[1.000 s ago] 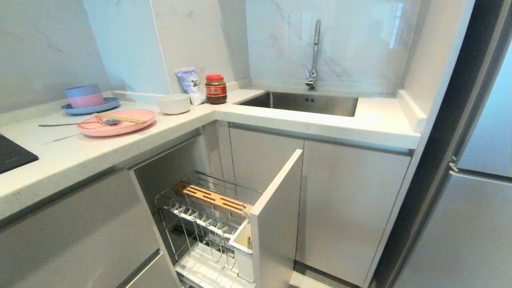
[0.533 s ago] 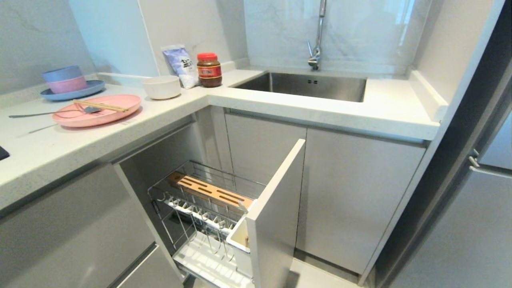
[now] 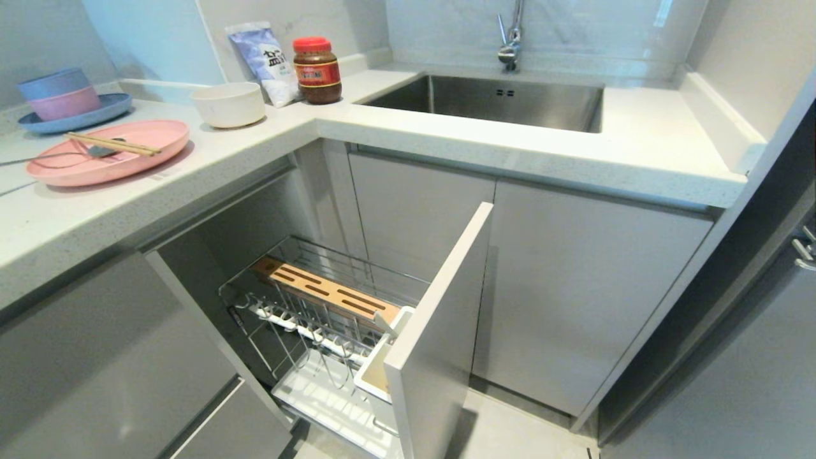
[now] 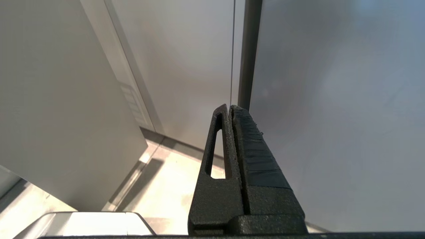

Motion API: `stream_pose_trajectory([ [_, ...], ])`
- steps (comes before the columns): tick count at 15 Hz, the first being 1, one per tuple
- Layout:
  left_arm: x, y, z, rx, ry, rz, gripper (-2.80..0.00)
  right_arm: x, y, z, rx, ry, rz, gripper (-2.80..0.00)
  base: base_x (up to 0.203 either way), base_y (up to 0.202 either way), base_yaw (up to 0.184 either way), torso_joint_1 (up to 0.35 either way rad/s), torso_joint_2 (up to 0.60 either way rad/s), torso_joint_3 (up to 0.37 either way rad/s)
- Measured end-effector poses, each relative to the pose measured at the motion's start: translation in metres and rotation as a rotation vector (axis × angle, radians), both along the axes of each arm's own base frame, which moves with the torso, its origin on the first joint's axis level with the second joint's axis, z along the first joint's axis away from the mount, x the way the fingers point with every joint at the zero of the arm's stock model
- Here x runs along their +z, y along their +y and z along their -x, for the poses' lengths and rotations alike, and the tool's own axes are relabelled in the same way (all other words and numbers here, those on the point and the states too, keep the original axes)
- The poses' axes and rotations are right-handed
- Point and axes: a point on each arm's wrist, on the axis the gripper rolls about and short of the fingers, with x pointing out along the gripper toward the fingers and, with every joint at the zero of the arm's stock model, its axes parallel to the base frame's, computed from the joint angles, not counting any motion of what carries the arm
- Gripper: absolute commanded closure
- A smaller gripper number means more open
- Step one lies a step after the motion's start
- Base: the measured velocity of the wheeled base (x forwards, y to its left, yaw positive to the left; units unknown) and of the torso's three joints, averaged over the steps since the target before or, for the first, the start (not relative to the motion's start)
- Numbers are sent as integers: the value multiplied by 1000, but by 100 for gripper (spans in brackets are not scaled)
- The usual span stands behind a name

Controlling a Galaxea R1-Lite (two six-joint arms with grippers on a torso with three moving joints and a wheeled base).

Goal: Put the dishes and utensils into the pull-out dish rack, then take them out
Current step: Pick up the chopsticks and place it in the cupboard

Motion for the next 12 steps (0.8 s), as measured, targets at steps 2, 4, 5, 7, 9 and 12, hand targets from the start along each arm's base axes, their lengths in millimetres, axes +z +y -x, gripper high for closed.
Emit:
stream_pose_trajectory([
  [2, 0, 0, 0, 0, 0, 0, 0, 0, 0, 0, 0, 0, 0, 0, 0, 0, 0, 0, 4, -201],
  [4, 0, 0, 0, 0, 3, -1, 0, 0, 0, 0, 0, 0, 0, 0, 0, 0, 0, 4, 2, -202],
  [5, 0, 0, 0, 0, 3, -1, 0, 0, 0, 0, 0, 0, 0, 0, 0, 0, 0, 1, 4, -185],
  [7, 0, 0, 0, 0, 5, -2, 0, 0, 0, 0, 0, 0, 0, 0, 0, 0, 0, 6, 3, -198],
  [9, 0, 0, 0, 0, 5, -2, 0, 0, 0, 0, 0, 0, 0, 0, 0, 0, 0, 2, 9, -200],
  [12, -1, 0, 0, 0, 7, -3, 0, 0, 0, 0, 0, 0, 0, 0, 0, 0, 0, 8, 7, -200],
])
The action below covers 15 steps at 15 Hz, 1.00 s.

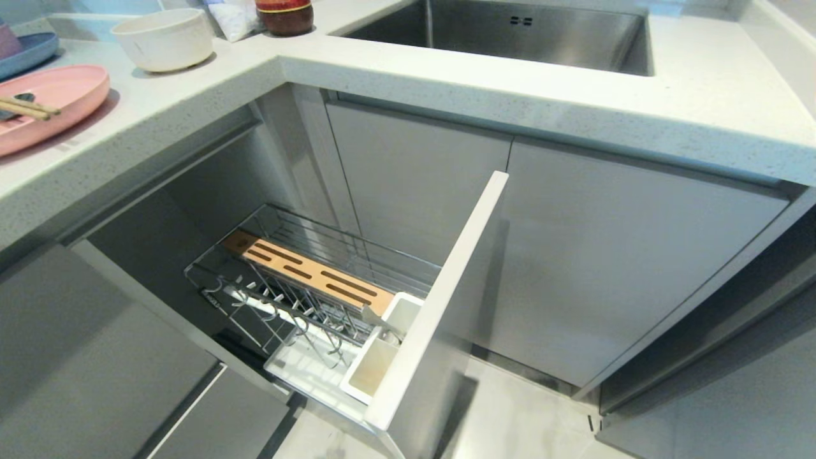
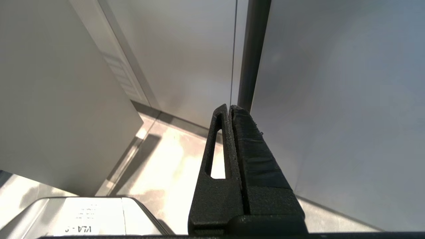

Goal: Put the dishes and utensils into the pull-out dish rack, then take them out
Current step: Pick up the chopsticks and place it in the cupboard

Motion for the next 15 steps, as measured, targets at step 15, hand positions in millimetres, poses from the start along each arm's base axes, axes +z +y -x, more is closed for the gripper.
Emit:
stream_pose_trajectory([
  [15, 1, 0, 0, -2, -10, 4, 0, 0, 0, 0, 0, 0, 0, 0, 0, 0, 0, 2, 3, -109],
])
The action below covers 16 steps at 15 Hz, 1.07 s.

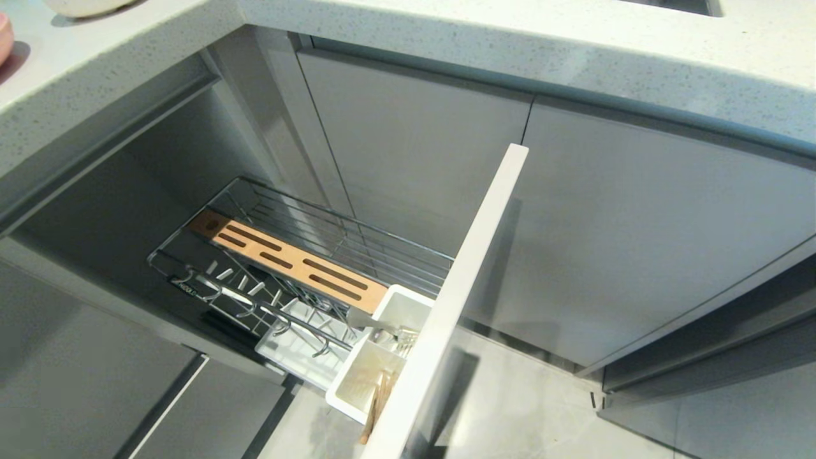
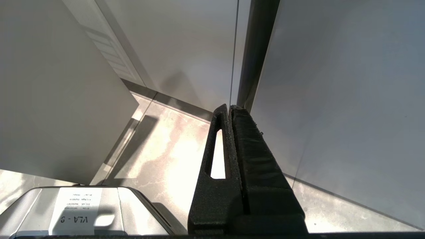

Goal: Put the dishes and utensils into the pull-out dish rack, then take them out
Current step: Pick up the chopsticks and place it in the cupboard

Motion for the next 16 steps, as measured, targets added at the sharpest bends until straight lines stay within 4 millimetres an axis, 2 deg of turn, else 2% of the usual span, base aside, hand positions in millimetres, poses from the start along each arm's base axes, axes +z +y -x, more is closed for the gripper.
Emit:
stream_pose_trajectory([
  [2, 3, 0, 1, 0, -24, -7, 0, 0, 0, 0, 0, 0, 0, 0, 0, 0, 0, 0, 0, 0],
  [4, 29, 0, 10, -2, -122, 1, 0, 0, 0, 0, 0, 0, 0, 0, 0, 0, 0, 0, 0, 0],
  [7, 99, 0, 48, -15, -310, -15, 0, 0, 0, 0, 0, 0, 0, 0, 0, 0, 0, 0, 0, 0],
  [9, 153, -1, 85, -33, -422, -27, 0, 0, 0, 0, 0, 0, 0, 0, 0, 0, 0, 0, 0, 0],
  [11, 205, -2, 108, -43, -482, -38, 0, 0, 0, 0, 0, 0, 0, 0, 0, 0, 0, 0, 0, 0],
  [13, 257, -6, 108, -32, -497, -46, 0, 0, 0, 0, 0, 0, 0, 0, 0, 0, 0, 0, 0, 0],
  [14, 282, -8, 98, -17, -492, -43, 0, 0, 0, 0, 0, 0, 0, 0, 0, 0, 0, 0, 0, 0],
  [16, 318, -12, 68, 13, -447, 26, 0, 0, 0, 0, 0, 0, 0, 0, 0, 0, 0, 0, 0, 0],
])
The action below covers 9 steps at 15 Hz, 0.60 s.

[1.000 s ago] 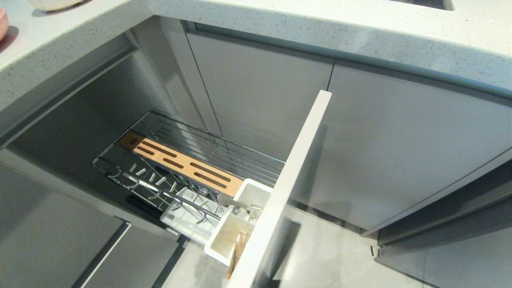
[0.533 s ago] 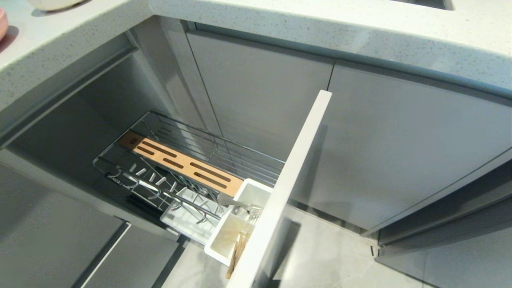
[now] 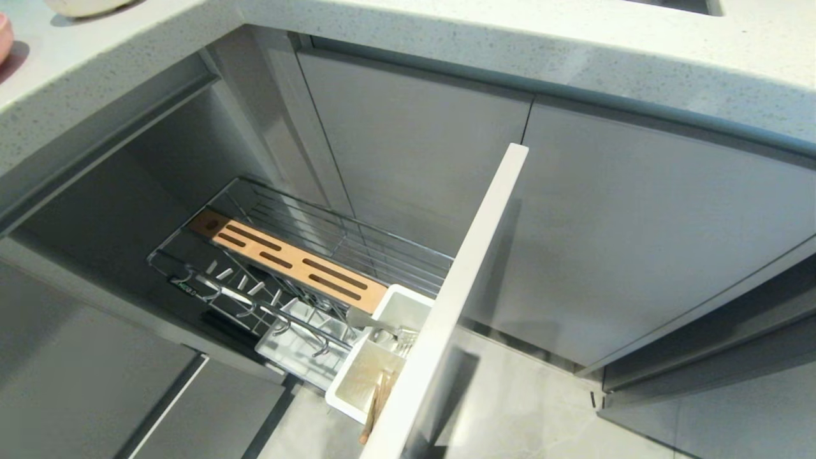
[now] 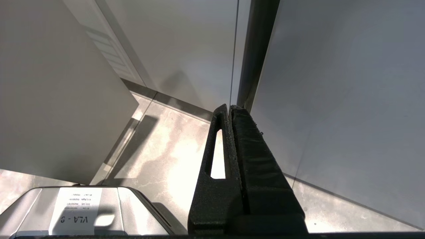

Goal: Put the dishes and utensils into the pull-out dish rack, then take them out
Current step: Pick up the chopsticks and place it in the cupboard

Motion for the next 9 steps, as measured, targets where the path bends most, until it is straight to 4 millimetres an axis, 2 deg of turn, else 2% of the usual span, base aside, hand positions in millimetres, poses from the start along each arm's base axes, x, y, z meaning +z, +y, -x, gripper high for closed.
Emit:
stream_pose_trajectory([
  [4, 36, 6, -65, -50, 80, 250, 0, 0, 0, 0, 0, 0, 0, 0, 0, 0, 0, 0, 0, 0],
  [9, 57, 22, -134, 53, 124, 452, 0, 0, 0, 0, 0, 0, 0, 0, 0, 0, 0, 0, 0, 0],
])
